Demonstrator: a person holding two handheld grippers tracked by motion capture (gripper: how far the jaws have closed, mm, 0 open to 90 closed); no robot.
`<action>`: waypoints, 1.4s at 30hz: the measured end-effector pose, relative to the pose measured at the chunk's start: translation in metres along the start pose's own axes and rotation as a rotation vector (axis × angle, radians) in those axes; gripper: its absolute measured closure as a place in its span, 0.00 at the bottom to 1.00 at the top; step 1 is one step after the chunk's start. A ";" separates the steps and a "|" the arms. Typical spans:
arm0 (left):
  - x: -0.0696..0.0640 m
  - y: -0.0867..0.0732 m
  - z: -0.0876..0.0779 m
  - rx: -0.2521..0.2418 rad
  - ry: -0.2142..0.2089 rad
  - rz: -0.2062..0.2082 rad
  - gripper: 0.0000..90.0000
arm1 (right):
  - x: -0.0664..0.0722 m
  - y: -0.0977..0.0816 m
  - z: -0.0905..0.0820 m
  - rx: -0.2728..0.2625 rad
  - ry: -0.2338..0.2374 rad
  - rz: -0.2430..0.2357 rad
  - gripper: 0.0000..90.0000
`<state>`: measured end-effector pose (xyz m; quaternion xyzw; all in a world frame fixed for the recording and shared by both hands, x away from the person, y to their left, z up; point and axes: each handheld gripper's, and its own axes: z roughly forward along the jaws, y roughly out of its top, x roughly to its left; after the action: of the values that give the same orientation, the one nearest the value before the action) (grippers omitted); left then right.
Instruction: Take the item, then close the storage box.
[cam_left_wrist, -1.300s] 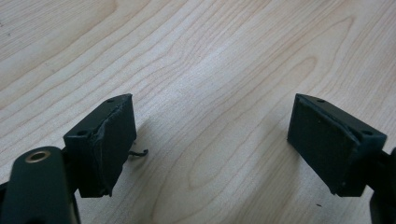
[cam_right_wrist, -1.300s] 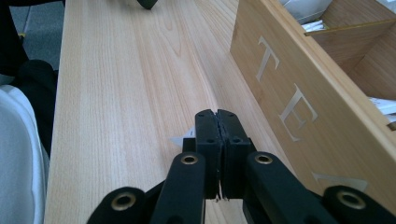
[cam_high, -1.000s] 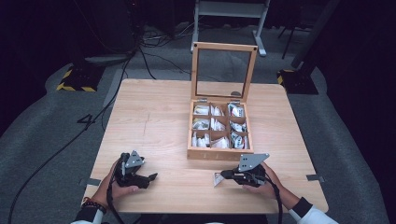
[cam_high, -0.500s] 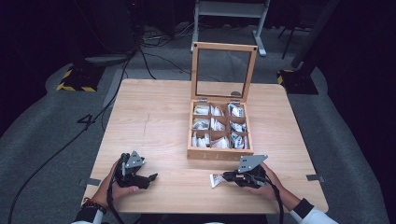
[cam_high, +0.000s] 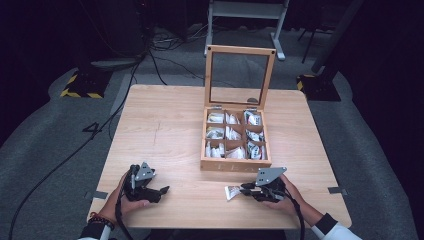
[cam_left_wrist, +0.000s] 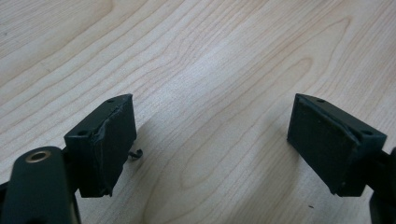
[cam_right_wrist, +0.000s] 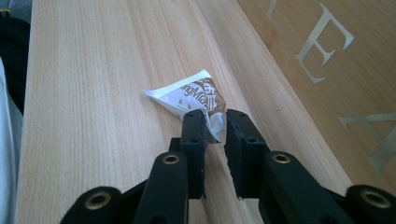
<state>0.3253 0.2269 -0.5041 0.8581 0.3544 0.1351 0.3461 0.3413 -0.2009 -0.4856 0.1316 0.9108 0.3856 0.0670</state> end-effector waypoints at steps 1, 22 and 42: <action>-0.001 0.000 0.000 0.000 0.000 -0.002 0.18 | -0.001 0.000 -0.002 -0.016 -0.016 0.010 0.78; -0.005 0.006 0.005 0.002 0.006 0.001 0.17 | -0.031 -0.045 -0.055 -0.013 -0.060 0.080 0.50; 0.004 0.028 0.010 0.030 -0.056 0.012 0.19 | -0.084 -0.073 -0.096 -0.054 -0.255 0.270 0.42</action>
<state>0.3476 0.2105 -0.4924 0.8688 0.3412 0.1078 0.3422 0.3864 -0.3398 -0.4700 0.2988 0.8582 0.3956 0.1331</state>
